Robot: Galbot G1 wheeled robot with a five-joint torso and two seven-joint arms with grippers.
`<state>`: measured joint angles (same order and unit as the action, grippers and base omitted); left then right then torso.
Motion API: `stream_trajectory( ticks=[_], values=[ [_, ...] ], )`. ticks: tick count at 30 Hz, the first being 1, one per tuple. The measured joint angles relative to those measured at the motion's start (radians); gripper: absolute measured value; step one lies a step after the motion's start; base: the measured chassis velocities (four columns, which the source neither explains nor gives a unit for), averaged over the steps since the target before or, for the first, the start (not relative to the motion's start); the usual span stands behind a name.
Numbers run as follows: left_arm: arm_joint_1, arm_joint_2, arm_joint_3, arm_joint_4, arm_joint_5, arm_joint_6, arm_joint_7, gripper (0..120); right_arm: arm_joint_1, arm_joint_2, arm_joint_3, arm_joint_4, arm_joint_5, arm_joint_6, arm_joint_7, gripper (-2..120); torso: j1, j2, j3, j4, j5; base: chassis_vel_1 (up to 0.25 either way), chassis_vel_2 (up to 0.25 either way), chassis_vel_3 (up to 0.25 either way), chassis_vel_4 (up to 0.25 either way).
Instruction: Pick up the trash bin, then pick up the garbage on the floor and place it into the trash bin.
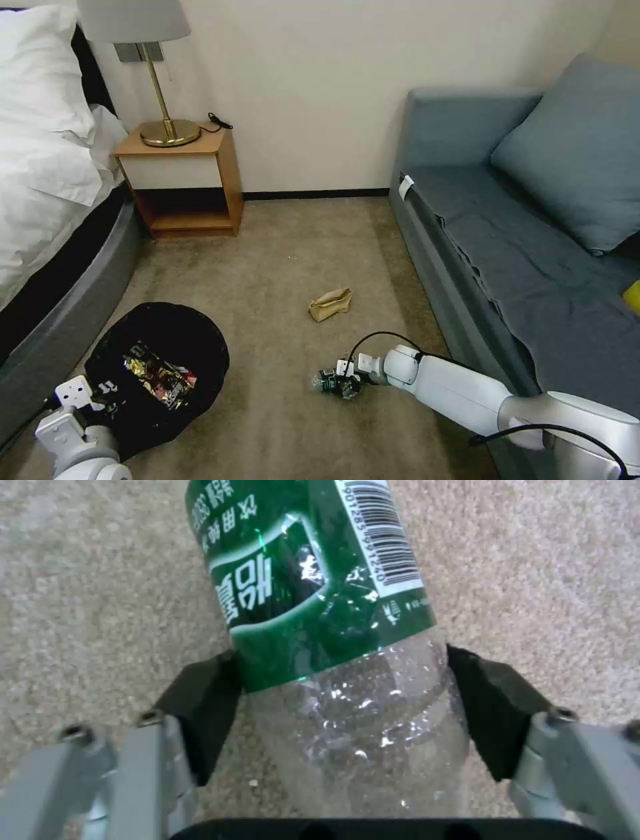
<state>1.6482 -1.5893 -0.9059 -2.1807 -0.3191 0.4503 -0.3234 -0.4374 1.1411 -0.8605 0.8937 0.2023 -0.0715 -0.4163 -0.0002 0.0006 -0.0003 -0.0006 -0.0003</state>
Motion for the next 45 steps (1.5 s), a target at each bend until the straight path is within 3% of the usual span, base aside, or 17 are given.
stream_trajectory(
  ticks=[12, 15, 17, 28, 32, 36, 39, 41, 45],
  values=[
    [-0.001, -0.004, 0.003, 0.002, 0.0, -0.002, 0.0, 2, -0.009, -0.042, 0.005, 0.044, 0.027, -0.001, 0.028, 45, 0.0, -0.001, 0.001, 0.0019, 0.0017, 0.0, 0.0, 0.0, 0.0],
    [-0.002, -0.005, 0.003, 0.003, 0.001, -0.003, 0.0, 2, -0.014, -0.051, 0.011, 0.056, 0.033, -0.003, 0.035, 38, 0.0, -0.001, 0.001, 0.001, 0.001, 0.0, 0.0, 0.0, 0.0],
    [-0.005, -0.005, 0.005, 0.003, 0.003, -0.003, 0.0, 2, -0.01, -0.095, 0.032, 0.12, 0.073, -0.008, 0.053, 26, 0.0, -0.001, 0.001, 0.0006, 0.0007, 0.0, 0.0, 0.0, 0.0],
    [-0.014, -0.005, 0.014, 0.004, 0.007, 0.002, 0.0, 2, 0.04, -0.167, 0.129, 0.285, 0.196, 0.006, 0.102, 25, 0.0, -0.001, 0.0, 0.0005, 0.0003, 0.0, 0.0, 0.0, 0.0],
    [-0.021, -0.003, 0.021, 0.016, 0.009, 0.009, 0.0, 2, 0.064, -0.187, 0.216, 0.516, 0.322, -0.041, 0.151, 25, 0.0, -0.001, 0.0, 0.0006, 0.0003, 0.0, 0.0, 0.0, 0.0],
    [-0.024, -0.003, 0.027, 0.021, 0.01, 0.013, 0.0, 2, 0.094, -0.189, 0.221, 0.629, 0.38, -0.067, 0.188, 25, 0.0, -0.001, 0.0, 0.0006, 0.0001, 0.0, 0.0, 0.0, 0.0],
    [-0.03, -0.012, 0.044, 0.03, 0.02, 0.019, 0.001, 2, 0.176, -0.151, 0.141, 0.832, 0.511, -0.119, 0.317, 25, 0.0, -0.001, 0.0, 0.0006, -0.0001, 0.0, 0.0, 0.0, 0.0],
    [-0.031, -0.015, 0.049, 0.03, 0.025, 0.02, 0.001, 2, 0.197, -0.123, 0.1, 0.869, 0.551, -0.129, 0.366, 25, 0.0, -0.001, 0.0, 0.0008, -0.0002, 0.0, 0.0, 0.0, 0.0],
    [-0.032, -0.018, 0.06, 0.02, 0.04, 0.025, 0.002, 2, 0.24, 0.02, -0.038, 0.916, 0.634, -0.165, 0.496, 25, 0.0, -0.001, 0.0, 0.0007, -0.0002, 0.0, 0.0, 0.0, 0.0]
  ],
)
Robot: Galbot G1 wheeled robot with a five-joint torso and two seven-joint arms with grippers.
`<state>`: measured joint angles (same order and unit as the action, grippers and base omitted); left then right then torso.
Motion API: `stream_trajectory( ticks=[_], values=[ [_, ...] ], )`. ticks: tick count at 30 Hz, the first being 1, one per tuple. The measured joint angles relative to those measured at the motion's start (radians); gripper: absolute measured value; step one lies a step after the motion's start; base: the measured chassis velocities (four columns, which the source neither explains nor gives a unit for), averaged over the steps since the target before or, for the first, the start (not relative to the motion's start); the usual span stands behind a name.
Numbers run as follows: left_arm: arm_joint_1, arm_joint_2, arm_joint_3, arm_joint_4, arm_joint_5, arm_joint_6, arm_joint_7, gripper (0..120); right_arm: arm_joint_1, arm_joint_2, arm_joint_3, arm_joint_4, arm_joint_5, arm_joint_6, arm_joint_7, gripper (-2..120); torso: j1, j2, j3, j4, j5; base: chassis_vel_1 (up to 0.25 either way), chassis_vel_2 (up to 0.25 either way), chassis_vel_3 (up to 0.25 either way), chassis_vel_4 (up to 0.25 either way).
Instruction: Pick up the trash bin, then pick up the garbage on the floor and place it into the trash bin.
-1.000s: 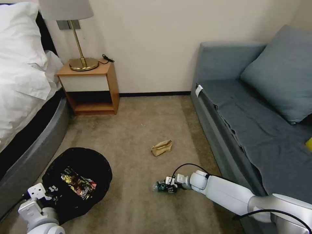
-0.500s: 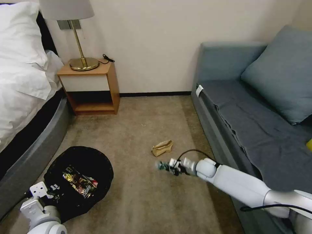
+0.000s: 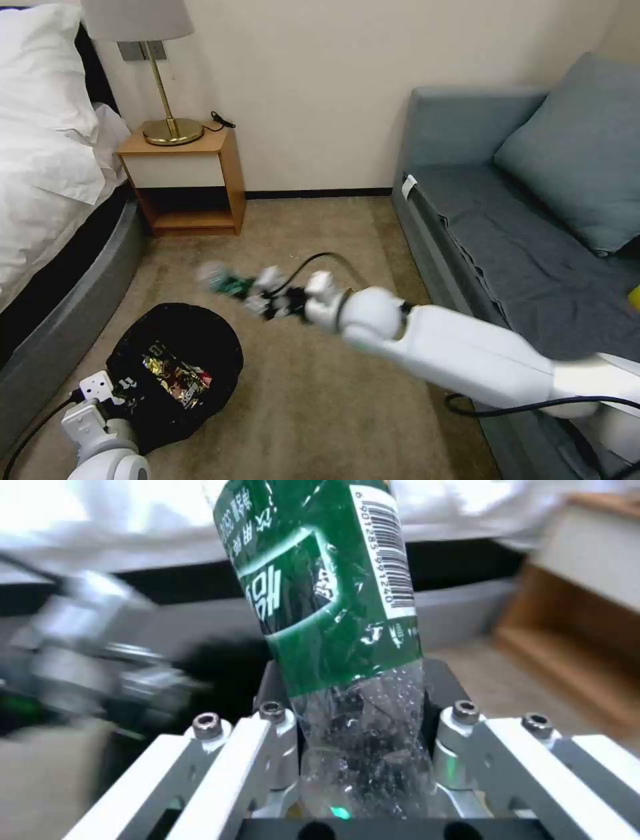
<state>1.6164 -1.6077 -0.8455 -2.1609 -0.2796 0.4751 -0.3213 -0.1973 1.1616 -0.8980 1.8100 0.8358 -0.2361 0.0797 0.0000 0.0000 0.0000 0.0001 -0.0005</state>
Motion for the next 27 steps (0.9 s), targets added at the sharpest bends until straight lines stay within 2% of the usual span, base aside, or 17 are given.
stream_trajectory(
  ticks=[1, 5, 11, 19, 20, 23, 24, 27],
  values=[
    [0.0, 0.0, 0.0, 0.0, 0.0, 0.0, 0.0, 2, 0.0, 0.0, 0.0, 0.0, 0.0, 0.0, 0.0, 25, 0.0, 0.0, 0.0, 0.0, 0.0, 0.0, 0.0, 0.0, 0.0],
    [0.006, 0.0, 0.006, -0.027, 0.006, 0.005, 0.0, 2, 0.007, 0.11, -0.107, -0.046, 0.01, -0.006, 0.097, 25, 0.0, 0.0, 0.0, 0.0003, 0.0001, 0.0, 0.0, 0.0, 0.0],
    [0.016, -0.001, 0.004, -0.051, 0.006, 0.006, 0.001, 2, -0.002, 0.162, -0.164, -0.106, -0.002, -0.006, 0.161, 25, 0.0, 0.0, 0.0, -0.0001, 0.0003, 0.0, 0.0, 0.0, 0.0],
    [0.027, -0.001, -0.001, -0.064, 0.004, 0.004, 0.001, 2, -0.002, 0.176, -0.172, -0.162, -0.03, -0.008, 0.185, 55, 0.0, 0.0, 0.0, -0.0001, 0.0004, 0.0, 0.0, 0.0, 0.0],
    [0.027, -0.001, -0.001, -0.064, 0.004, 0.004, 0.001, 2, -0.002, 0.176, -0.172, -0.162, -0.03, -0.008, 0.185, 55, 0.0, 0.0, 0.0, -0.0001, 0.0004, 0.0, 0.0, 0.0, 0.0],
    [0.025, -0.001, 0.002, -0.064, 0.004, 0.002, 0.002, 2, -0.006, 0.177, -0.171, -0.173, -0.038, -0.008, 0.189, 70, 0.0, 0.0, 0.0, -0.0002, 0.0005, 0.0, 0.0, 0.0, 0.0],
    [0.025, -0.001, 0.002, -0.064, 0.004, 0.002, 0.002, 2, -0.006, 0.177, -0.171, -0.173, -0.038, -0.008, 0.189, 70, 0.0, 0.0, 0.0, -0.0002, 0.0005, 0.0, 0.0, 0.0, 0.0],
    [0.025, -0.001, 0.002, -0.062, 0.004, 0.0, 0.002, 2, -0.007, 0.172, -0.163, -0.171, -0.044, -0.01, 0.189, 85, 0.0, 0.0, 0.0, -0.0002, 0.0004, 0.0, 0.0, 0.0, 0.0]
  ],
)
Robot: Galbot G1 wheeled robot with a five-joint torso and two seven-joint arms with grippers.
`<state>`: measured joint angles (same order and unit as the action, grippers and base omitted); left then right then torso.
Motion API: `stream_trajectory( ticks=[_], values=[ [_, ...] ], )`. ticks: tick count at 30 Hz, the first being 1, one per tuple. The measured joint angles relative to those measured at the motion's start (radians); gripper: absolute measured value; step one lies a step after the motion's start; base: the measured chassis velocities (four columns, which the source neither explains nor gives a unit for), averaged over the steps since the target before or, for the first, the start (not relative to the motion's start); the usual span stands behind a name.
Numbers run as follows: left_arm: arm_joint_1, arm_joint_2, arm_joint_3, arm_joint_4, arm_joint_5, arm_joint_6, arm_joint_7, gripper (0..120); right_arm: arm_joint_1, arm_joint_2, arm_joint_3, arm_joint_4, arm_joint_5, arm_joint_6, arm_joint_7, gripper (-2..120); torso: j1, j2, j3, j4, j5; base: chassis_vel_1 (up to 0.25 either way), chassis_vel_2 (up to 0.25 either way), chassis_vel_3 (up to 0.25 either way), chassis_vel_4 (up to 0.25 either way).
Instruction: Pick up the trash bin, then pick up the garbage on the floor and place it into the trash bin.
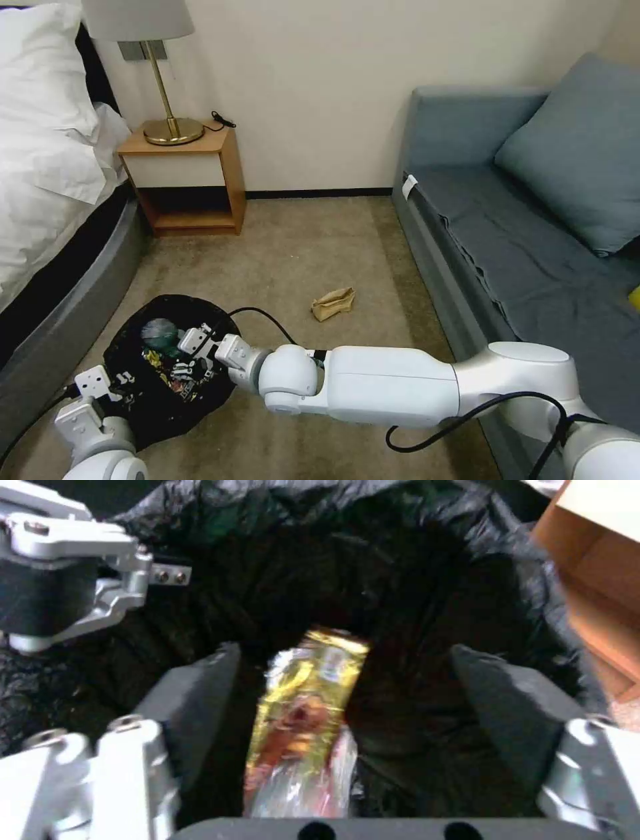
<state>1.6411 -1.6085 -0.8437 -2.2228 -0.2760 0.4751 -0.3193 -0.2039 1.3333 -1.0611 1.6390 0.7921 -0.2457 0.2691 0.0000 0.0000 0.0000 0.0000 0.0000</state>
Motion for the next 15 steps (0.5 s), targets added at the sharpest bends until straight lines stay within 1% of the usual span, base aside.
stream_trajectory(
  ticks=[1, 2, 4, 5, 7, 10, 11, 15],
  values=[
    [0.0, 0.0, 0.0, 0.0, 0.0, 0.0, 0.0, 2, 0.0, 0.0, 0.002, 0.0, -0.002, -0.001, 0.0, 88, 0.0, 0.0, 0.0, 0.0, 0.0, 0.0, 0.0, 0.0, 0.0],
    [0.0, 0.0, 0.0, 0.0, 0.0, 0.0, 0.0, 2, 0.0, 0.0, 0.002, 0.0, -0.002, -0.001, 0.0, 88, 0.0, 0.0, 0.0, 0.0, 0.0, 0.0, 0.0, 0.0, 0.0],
    [-0.002, 0.0, 0.0, 0.0, -0.002, 0.0, 0.001, 2, 0.0, 0.0, 0.005, 0.001, -0.009, -0.001, 0.003, 97, 0.0, 0.0, 0.0, 0.0, 0.0, 0.0, 0.0, 0.0, 0.0],
    [-0.002, 0.0, 0.0, 0.0, -0.003, 0.0, 0.001, 2, -0.001, 0.0, 0.012, 0.002, -0.02, 0.002, 0.007, 99, 0.0, 0.0, 0.0, 0.0, 0.0, 0.0, 0.0, 0.0, 0.0],
    [-0.002, 0.0, -0.001, 0.0, -0.004, 0.0, 0.001, 2, -0.001, -0.002, 0.022, 0.007, -0.029, 0.005, 0.012, 99, 0.0, 0.0, 0.0, 0.0001, 0.0, 0.0, 0.0, 0.0, 0.0],
    [-0.002, 0.0, -0.005, 0.0, -0.011, -0.001, 0.001, 2, 0.001, -0.024, 0.091, 0.049, -0.05, 0.01, 0.018, 100, 0.0, 0.0, 0.0, 0.0002, 0.0001, 0.0, 0.0, 0.0, 0.0],
    [-0.002, 0.0, -0.005, 0.0, -0.011, -0.001, 0.001, 2, 0.001, -0.024, 0.091, 0.049, -0.05, 0.01, 0.018, 100, 0.0, 0.0, 0.0, 0.0002, 0.0001, 0.0, 0.0, 0.0, 0.0],
    [0.0, 0.0, -0.01, 0.0, -0.023, -0.002, 0.001, 2, -0.006, -0.1, 0.267, 0.162, -0.028, 0.011, 0.027, 100, 0.0, 0.0, 0.0, 0.0, 0.0001, 0.0, 0.0, 0.0, 0.0]
  ],
)
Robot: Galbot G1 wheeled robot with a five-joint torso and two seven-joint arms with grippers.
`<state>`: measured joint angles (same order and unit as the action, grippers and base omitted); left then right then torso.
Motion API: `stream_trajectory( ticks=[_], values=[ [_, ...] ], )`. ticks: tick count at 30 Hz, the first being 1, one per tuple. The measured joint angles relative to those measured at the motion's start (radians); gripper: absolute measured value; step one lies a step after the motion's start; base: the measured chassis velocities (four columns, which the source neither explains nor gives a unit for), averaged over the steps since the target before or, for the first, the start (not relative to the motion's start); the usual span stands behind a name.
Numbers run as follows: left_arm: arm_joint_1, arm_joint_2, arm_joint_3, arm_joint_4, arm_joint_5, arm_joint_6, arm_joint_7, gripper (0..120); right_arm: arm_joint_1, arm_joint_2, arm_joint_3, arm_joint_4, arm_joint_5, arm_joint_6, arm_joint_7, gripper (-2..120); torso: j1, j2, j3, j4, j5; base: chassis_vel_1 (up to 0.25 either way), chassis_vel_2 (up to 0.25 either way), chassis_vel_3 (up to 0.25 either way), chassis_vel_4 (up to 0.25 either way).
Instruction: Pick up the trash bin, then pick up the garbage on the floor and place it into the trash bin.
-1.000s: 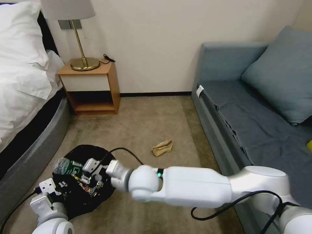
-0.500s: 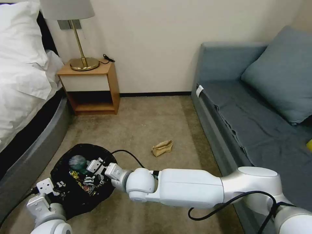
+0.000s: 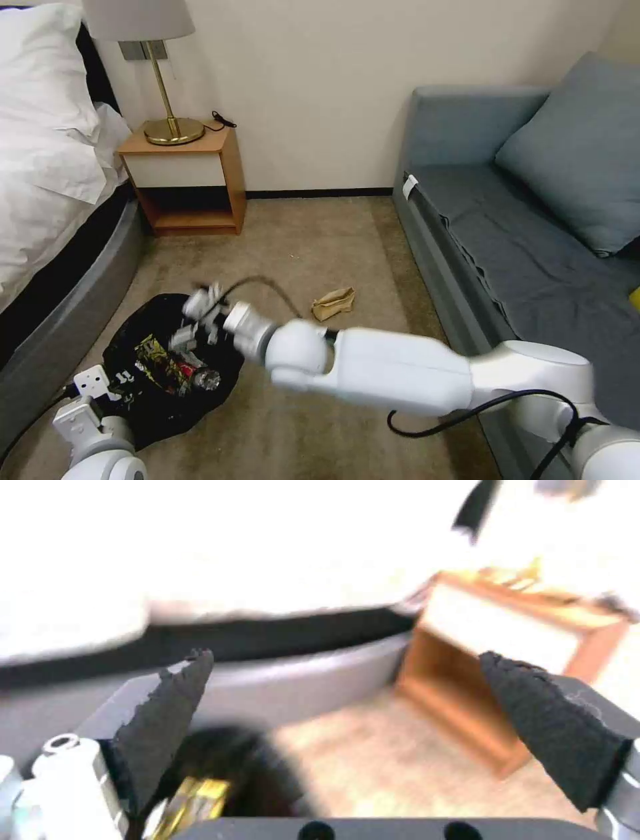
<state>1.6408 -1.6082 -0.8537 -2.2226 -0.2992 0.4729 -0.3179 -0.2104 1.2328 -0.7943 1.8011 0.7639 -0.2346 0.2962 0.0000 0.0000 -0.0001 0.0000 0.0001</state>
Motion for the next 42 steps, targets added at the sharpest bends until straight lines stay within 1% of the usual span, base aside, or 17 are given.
stream_trajectory(
  ticks=[2, 6, 7, 10, 11, 14, 15, 18, 19, 21, 22, 23, 24, 28, 29, 33, 42],
  values=[
    [0.0, 0.0, -0.001, -0.002, -0.004, 0.0, 0.0, 2, -0.013, -0.028, 0.05, 0.03, 0.017, 0.002, 0.005, 100, 0.0, 0.0, 0.0, 0.0005, 0.0002, 0.0, 0.0, 0.0, 0.0],
    [0.003, 0.008, -0.013, -0.006, -0.026, -0.003, 0.0, 2, -0.147, -0.22, 0.338, 0.156, 0.052, 0.012, 0.033, 100, 0.0, 0.0, 0.0, -0.0003, 0.0004, 0.0, 0.0, 0.0, 0.0],
    [0.003, 0.008, -0.013, -0.006, -0.026, -0.003, 0.0, 2, -0.147, -0.22, 0.338, 0.156, 0.052, 0.012, 0.033, 100, 0.0, 0.0, 0.0, -0.0003, 0.0004, 0.0, 0.0, 0.0, 0.0],
    [0.003, 0.015, -0.019, -0.005, -0.039, -0.01, 0.0, 2, -0.304, -0.323, 0.508, 0.269, 0.013, 0.021, 0.062, 100, 0.0, 0.0, 0.0, -0.0006, 0.0005, 0.0, 0.0, 0.0, 0.0],
    [0.003, 0.015, -0.019, -0.005, -0.039, -0.01, 0.0, 2, -0.304, -0.323, 0.508, 0.269, 0.013, 0.021, 0.062, 100, 0.0, 0.0, 0.0, -0.0006, 0.0005, 0.0, 0.0, 0.0, 0.0],
    [-0.001, 0.019, -0.021, 0.003, -0.044, -0.017, 0.0, 2, -0.544, -0.37, 0.727, 0.396, -0.111, 0.031, 0.104, 100, 0.0, 0.0, 0.0, -0.0001, -0.0001, 0.0, 0.0, 0.0, 0.0],
    [-0.001, 0.019, -0.021, 0.003, -0.044, -0.017, 0.0, 2, -0.544, -0.37, 0.727, 0.396, -0.111, 0.031, 0.104, 100, 0.0, 0.0, 0.0, -0.0001, -0.0001, 0.0, 0.0, 0.0, 0.0],
    [-0.003, 0.021, -0.019, 0.007, -0.044, -0.021, 0.0, 2, -0.794, -0.339, 0.914, 0.485, -0.233, 0.022, 0.139, 100, 0.0, 0.0, 0.0, -0.0002, 0.0002, 0.0, 0.0, 0.0, 0.0],
    [-0.003, 0.021, -0.019, 0.007, -0.044, -0.021, 0.0, 2, -0.794, -0.339, 0.914, 0.485, -0.233, 0.022, 0.139, 100, 0.0, 0.0, 0.0, -0.0002, 0.0002, 0.0, 0.0, 0.0, 0.0],
    [-0.002, 0.023, -0.019, 0.007, -0.045, -0.022, 0.001, 2, -0.932, -0.303, 0.989, 0.529, -0.295, 0.014, 0.156, 100, 0.0, 0.0, 0.0, -0.0002, 0.0, 0.0, 0.0, 0.0, 0.0],
    [-0.002, 0.024, -0.019, 0.007, -0.045, -0.022, 0.001, 2, -0.952, -0.297, 0.997, 0.534, -0.307, 0.014, 0.158, 100, 0.0, 0.0, 0.0, -0.0001, 0.0001, 0.0, 0.0, 0.0, 0.0],
    [-0.003, 0.026, -0.021, 0.008, -0.045, -0.024, 0.001, 2, -1.061, -0.265, 1.027, 0.556, -0.385, 0.028, 0.161, 100, 0.0, 0.0, 0.0, 0.0002, 0.0, 0.0, 0.0, 0.0, 0.0],
    [-0.003, 0.026, -0.021, 0.008, -0.045, -0.024, 0.001, 2, -1.061, -0.265, 1.027, 0.556, -0.385, 0.028, 0.161, 100, 0.0, 0.0, 0.0, 0.0002, 0.0, 0.0, 0.0, 0.0, 0.0],
    [-0.005, 0.029, -0.026, 0.009, -0.048, -0.03, 0.001, 2, -1.262, -0.138, 1.036, 0.573, -0.571, 0.1, 0.14, 100, 0.0, 0.0, 0.0, -0.0002, -0.0004, 0.0, 0.0, 0.0, 0.0],
    [-0.005, 0.029, -0.026, 0.009, -0.048, -0.03, 0.001, 2, -1.262, -0.138, 1.036, 0.573, -0.571, 0.1, 0.14, 100, 0.0, 0.0, 0.0, -0.0002, -0.0004, 0.0, 0.0, 0.0, 0.0],
    [-0.004, 0.028, -0.027, 0.009, -0.05, -0.034, 0.001, 2, -1.319, -0.047, 1.016, 0.551, -0.648, 0.144, 0.115, 100, 0.0, 0.0, 0.0, 0.0, -0.0003, 0.0, 0.0, 0.0, 0.0],
    [-0.003, 0.024, -0.027, 0.007, -0.049, -0.034, 0.001, 2, -1.304, -0.031, 0.988, 0.513, -0.655, 0.17, 0.098, 100, 0.0, 0.0, 0.0, 0.0001, -0.0002, -0.003, 0.006, 0.004, -0.004]
  ],
)
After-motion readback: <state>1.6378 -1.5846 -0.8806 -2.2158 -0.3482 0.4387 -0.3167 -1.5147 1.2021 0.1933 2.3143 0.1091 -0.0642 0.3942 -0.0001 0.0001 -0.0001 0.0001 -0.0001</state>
